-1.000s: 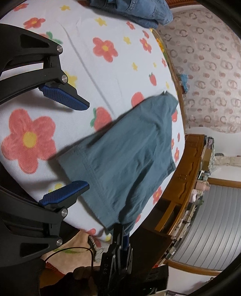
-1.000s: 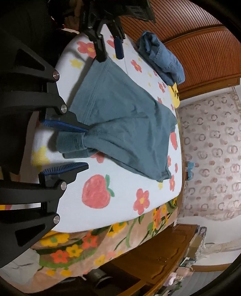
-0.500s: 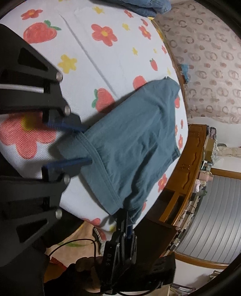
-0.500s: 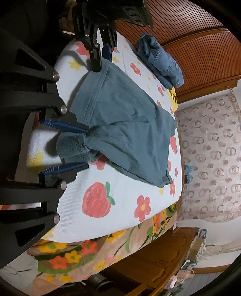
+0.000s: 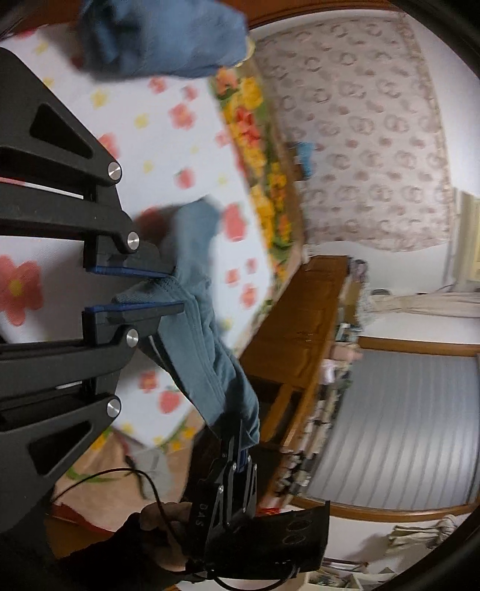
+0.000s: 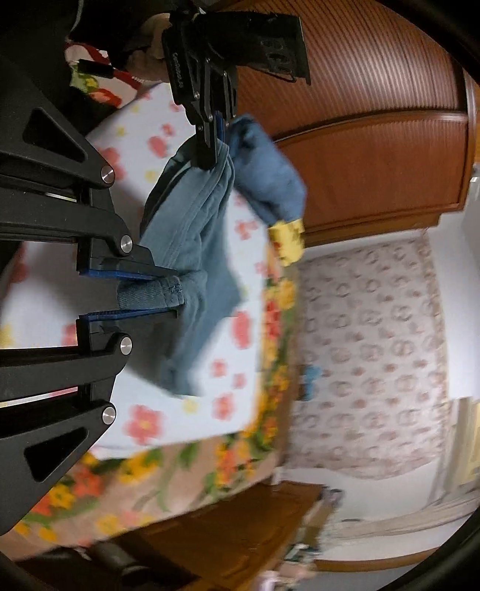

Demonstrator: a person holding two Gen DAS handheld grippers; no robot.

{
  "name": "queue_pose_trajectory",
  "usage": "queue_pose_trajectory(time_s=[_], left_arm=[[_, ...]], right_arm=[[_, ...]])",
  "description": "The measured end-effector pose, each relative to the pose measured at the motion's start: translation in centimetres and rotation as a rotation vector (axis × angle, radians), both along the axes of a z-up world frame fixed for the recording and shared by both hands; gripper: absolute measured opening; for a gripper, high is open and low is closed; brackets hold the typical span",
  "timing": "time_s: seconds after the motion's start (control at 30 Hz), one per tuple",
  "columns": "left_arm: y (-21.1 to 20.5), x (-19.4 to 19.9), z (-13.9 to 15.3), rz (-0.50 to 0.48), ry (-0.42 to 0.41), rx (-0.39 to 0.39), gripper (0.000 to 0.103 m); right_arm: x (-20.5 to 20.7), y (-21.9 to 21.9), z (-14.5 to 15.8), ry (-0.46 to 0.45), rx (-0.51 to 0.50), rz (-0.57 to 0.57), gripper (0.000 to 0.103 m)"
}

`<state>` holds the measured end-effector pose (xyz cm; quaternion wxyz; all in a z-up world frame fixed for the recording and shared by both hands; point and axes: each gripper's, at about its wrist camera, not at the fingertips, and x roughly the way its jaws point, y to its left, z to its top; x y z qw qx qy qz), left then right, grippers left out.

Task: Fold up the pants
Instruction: 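Lift the hem with the right gripper and fold it back over the shorts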

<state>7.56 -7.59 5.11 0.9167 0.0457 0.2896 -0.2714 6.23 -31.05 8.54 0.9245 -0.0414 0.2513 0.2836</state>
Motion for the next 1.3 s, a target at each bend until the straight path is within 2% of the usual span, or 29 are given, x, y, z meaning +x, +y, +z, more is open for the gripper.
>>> queue_pose_trajectory(time_s=[0.2, 0.3, 0.47, 0.67, 0.77, 0.9, 0.97, 1.03, 1.13, 1.17, 1.3], left_arm=[[1.5, 0.8, 6.8, 0.033, -0.123, -0.002, 0.012], [2.6, 0.7, 9.6, 0.049, -0.172, -0.013, 0.012], [4.5, 2.4, 10.3, 0.088, -0.179, -0.006, 0.012], [6.1, 8.6, 9.0, 0.168, -0.15, 0.022, 0.012], [6.9, 11.2, 10.1, 0.208, -0.169, 0.03, 0.012], [7.7, 11.0, 11.4, 0.227, -0.196, 0.016, 0.012], [7.9, 10.4, 10.4, 0.222, -0.181, 0.02, 0.012], [7.8, 9.7, 8.5, 0.216, -0.139, 0.035, 0.012], [7.2, 8.5, 3.4, 0.191, -0.044, 0.08, 0.012], [7.0, 7.9, 0.4, 0.18, 0.008, 0.096, 0.012], [6.2, 6.2, -7.8, 0.157, 0.175, 0.126, 0.012]], right_arm=[[-0.9, 1.4, 7.3, -0.149, -0.026, 0.03, 0.013], [-1.6, 1.9, 9.7, -0.192, -0.016, 0.053, 0.013], [-0.7, 3.2, 11.0, -0.192, -0.021, 0.094, 0.013], [6.4, 4.2, 9.9, -0.135, -0.048, 0.099, 0.013], [9.3, 5.6, 11.6, -0.155, -0.044, 0.081, 0.013], [11.1, 6.7, 12.8, -0.187, 0.01, 0.076, 0.013], [11.0, 6.3, 12.3, -0.169, 0.034, 0.084, 0.013], [10.6, 6.3, 10.1, -0.126, 0.014, 0.096, 0.013], [9.5, 6.2, 5.2, -0.023, -0.044, 0.111, 0.013], [9.3, 6.3, 3.3, 0.016, -0.065, 0.116, 0.013], [8.1, 6.5, -4.9, 0.208, -0.124, 0.142, 0.013]])
